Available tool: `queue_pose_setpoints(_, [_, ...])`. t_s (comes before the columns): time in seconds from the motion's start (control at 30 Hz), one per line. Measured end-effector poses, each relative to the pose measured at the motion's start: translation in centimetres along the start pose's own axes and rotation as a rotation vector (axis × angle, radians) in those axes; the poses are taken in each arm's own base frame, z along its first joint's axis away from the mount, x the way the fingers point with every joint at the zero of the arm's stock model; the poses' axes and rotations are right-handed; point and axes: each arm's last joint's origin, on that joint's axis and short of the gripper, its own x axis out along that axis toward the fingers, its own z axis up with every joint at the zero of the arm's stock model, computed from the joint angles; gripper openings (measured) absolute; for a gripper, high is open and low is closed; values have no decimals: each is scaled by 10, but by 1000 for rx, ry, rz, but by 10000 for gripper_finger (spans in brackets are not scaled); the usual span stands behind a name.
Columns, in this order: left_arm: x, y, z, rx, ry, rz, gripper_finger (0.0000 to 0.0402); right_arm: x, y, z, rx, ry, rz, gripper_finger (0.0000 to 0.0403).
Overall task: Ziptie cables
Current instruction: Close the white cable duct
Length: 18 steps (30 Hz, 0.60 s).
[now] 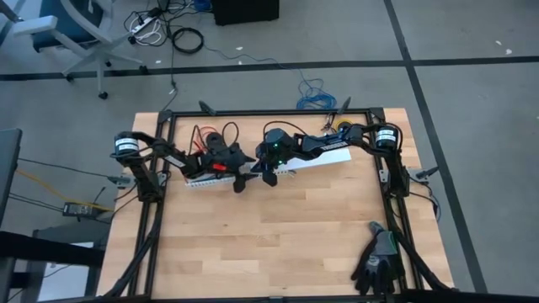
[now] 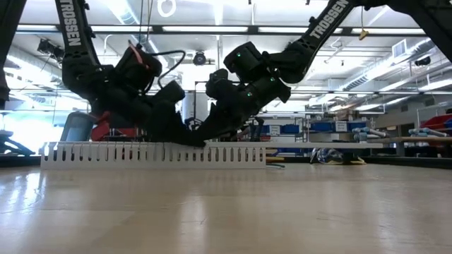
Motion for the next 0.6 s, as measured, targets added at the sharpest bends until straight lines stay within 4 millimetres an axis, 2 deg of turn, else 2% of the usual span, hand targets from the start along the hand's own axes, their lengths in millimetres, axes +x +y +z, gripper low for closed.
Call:
queue_pose_setpoints(0.27, [-19, -2, 16, 43, -23, 12, 306, 0, 0, 0, 2, 3, 0, 0])
queue_pose_setpoints(0.43, [-35, -3, 11, 23, 29, 16, 301, -1, -1, 0, 4, 7, 0, 0])
queue_pose_setpoints(0.6, [-42, -5, -9, -38, 101, 16, 300, -2, -2, 0, 2, 10, -4, 0])
